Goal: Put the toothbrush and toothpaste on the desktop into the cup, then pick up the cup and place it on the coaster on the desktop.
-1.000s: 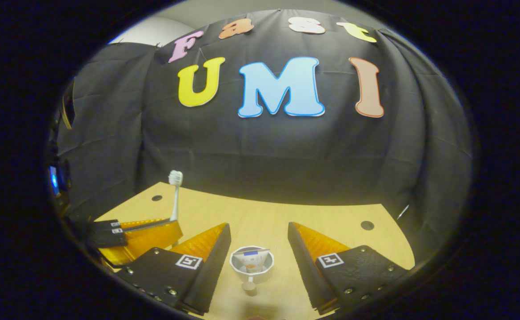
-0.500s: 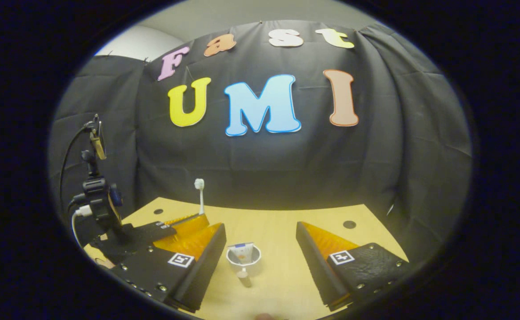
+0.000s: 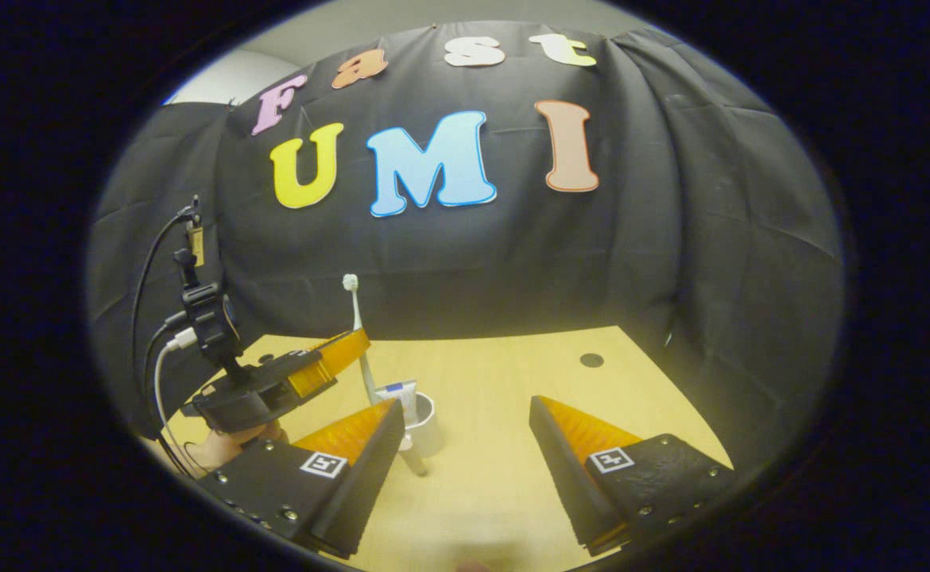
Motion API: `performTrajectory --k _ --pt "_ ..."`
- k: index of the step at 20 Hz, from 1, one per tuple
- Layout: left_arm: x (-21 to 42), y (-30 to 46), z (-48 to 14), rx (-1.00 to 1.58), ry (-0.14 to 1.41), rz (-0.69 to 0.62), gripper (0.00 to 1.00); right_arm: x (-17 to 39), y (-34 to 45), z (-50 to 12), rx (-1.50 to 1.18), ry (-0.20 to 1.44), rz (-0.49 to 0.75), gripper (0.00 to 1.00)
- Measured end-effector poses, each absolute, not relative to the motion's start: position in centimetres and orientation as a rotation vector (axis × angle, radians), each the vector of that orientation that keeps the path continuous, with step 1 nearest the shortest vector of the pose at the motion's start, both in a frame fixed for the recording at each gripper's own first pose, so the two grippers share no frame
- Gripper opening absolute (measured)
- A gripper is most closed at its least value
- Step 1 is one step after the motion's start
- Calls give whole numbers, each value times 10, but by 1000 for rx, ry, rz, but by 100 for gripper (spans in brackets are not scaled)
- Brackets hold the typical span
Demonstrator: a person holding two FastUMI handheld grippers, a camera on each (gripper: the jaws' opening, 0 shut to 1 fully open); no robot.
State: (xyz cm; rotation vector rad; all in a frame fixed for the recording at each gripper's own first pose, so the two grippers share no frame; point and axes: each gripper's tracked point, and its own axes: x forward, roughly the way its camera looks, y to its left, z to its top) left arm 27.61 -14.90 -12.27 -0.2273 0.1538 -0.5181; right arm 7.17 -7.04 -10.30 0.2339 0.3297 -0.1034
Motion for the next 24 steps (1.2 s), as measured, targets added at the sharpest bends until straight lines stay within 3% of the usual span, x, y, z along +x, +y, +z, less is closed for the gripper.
performTrajectory --k 10,15,17,18,19,20,23,24 --pt "279 -161 -177 -165 239 -531 7 68 -62 -112 278 366 -101 95" --pt "282 -157 -195 -138 284 -518 10 71 -58 -114 297 375 -90 95" --pt "278 -155 -196 -130 294 -514 15 71 -57 -116 302 381 -85 95" --pt "278 -154 -198 -126 300 -507 11 71 -57 -117 302 383 -84 95" --pt "278 -154 -200 -131 307 -508 16 70 -58 -118 303 386 -83 95" --pt "277 -151 -201 -134 312 -498 12 70 -59 -119 305 389 -84 95" --pt "273 -150 -211 -117 351 -498 25 70 -60 -121 322 390 -84 95" --pt "272 -148 -216 -105 367 -492 41 70 -60 -121 326 392 -83 95"
